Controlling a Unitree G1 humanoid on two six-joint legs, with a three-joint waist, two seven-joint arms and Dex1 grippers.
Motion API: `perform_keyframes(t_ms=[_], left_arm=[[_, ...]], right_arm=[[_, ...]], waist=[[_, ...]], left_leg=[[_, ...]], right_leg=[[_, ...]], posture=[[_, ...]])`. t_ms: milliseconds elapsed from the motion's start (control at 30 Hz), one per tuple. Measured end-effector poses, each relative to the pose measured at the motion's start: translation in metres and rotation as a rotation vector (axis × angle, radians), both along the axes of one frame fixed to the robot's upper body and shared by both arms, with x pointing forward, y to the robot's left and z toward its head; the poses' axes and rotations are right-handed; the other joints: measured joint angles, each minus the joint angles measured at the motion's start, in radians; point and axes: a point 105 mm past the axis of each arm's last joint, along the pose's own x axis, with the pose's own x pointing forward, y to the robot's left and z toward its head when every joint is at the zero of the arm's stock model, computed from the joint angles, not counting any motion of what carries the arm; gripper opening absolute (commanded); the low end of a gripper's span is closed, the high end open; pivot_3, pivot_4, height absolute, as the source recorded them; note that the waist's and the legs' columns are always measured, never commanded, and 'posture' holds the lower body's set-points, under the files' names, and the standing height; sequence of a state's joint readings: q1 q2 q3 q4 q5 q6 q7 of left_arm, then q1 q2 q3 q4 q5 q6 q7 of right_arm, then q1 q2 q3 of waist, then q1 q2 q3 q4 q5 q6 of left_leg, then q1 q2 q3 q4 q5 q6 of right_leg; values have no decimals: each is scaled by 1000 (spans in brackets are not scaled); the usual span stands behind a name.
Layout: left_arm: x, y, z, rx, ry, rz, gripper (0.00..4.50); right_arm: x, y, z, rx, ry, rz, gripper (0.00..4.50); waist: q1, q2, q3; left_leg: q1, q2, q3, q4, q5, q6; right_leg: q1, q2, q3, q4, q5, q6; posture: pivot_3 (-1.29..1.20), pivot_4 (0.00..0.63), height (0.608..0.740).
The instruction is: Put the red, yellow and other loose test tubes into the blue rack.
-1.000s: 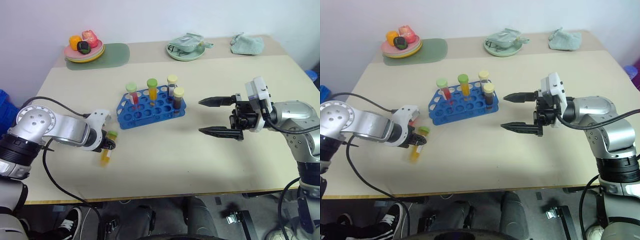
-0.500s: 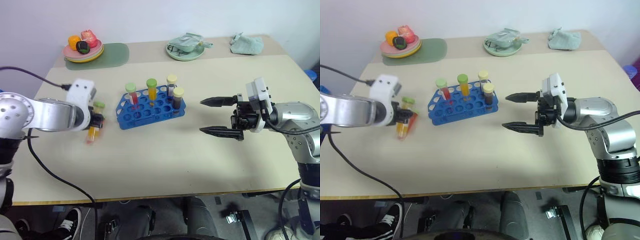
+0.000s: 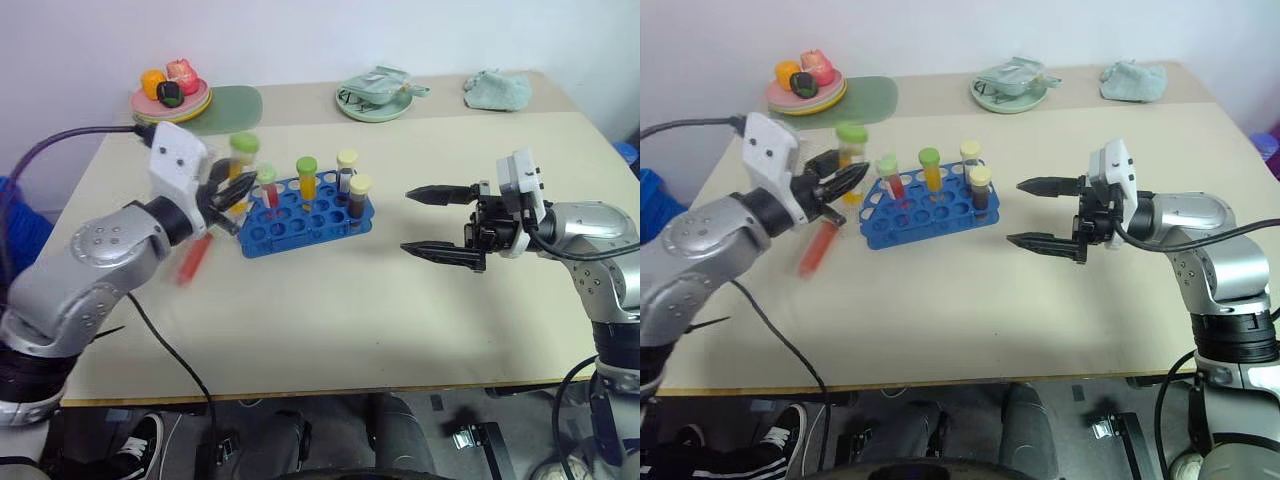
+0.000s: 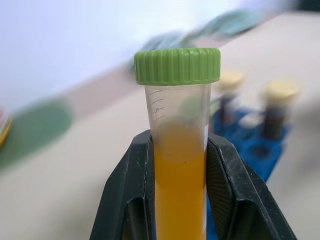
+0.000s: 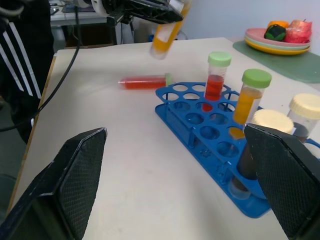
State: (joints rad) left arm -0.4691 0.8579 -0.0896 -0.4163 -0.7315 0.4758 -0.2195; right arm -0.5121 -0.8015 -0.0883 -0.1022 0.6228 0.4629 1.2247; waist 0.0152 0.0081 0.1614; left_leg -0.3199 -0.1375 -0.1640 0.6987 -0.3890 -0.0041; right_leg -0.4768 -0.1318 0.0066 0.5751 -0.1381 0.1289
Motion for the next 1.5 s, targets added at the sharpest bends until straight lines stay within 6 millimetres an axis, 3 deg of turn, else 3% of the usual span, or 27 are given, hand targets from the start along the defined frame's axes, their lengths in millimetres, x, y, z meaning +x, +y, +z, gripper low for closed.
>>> perform_keyframes(t_ms=[200, 333, 500, 667, 967, 1500], left_arm=[[10, -29, -34, 13, 0, -228, 811], [18, -41, -38, -30, -21, -279, 811], [25, -50, -49, -14, -38, -291, 811], [29, -60, -44, 51, -139, -287, 811], [44, -73, -62, 86, -195, -211, 811], [37, -84, -76, 31, -173, -254, 811]], right_arm=[[1, -2, -4, -5, 6, -27, 4500], [1, -4, -3, 0, 1, -58, 4500], [0, -7, 0, 9, -11, -89, 4500], [0, -9, 0, 22, 0, -112, 4500], [1, -9, 1, 25, 0, -131, 4500], [-1, -12, 4, 21, -12, -142, 4500]], waist=[[0, 0, 0], [0, 0, 0], [-1, 0, 0], [1, 0, 0], [0, -1, 0], [0, 0, -1]], left_leg=[[0, 0, 0, 1, 0, 1], [-1, 0, -1, 1, -1, 1], [-1, 0, -1, 1, -1, 1], [0, 0, -1, 1, -1, 2], [-1, 0, -1, 1, -1, 2], [-1, 2, -2, 1, -1, 2]], right_leg=[[0, 0, 0, 0, 0, 0], [0, 0, 0, -1, 0, 0], [0, 0, 0, -1, 0, 0], [1, 0, 0, -2, 1, 1], [1, 0, 0, -5, 3, 1], [3, 2, -1, -9, 5, 1]], posture=[[0, 150, 740], [0, 150, 740], [0, 150, 740], [0, 150, 740], [0, 150, 740], [0, 150, 740]])
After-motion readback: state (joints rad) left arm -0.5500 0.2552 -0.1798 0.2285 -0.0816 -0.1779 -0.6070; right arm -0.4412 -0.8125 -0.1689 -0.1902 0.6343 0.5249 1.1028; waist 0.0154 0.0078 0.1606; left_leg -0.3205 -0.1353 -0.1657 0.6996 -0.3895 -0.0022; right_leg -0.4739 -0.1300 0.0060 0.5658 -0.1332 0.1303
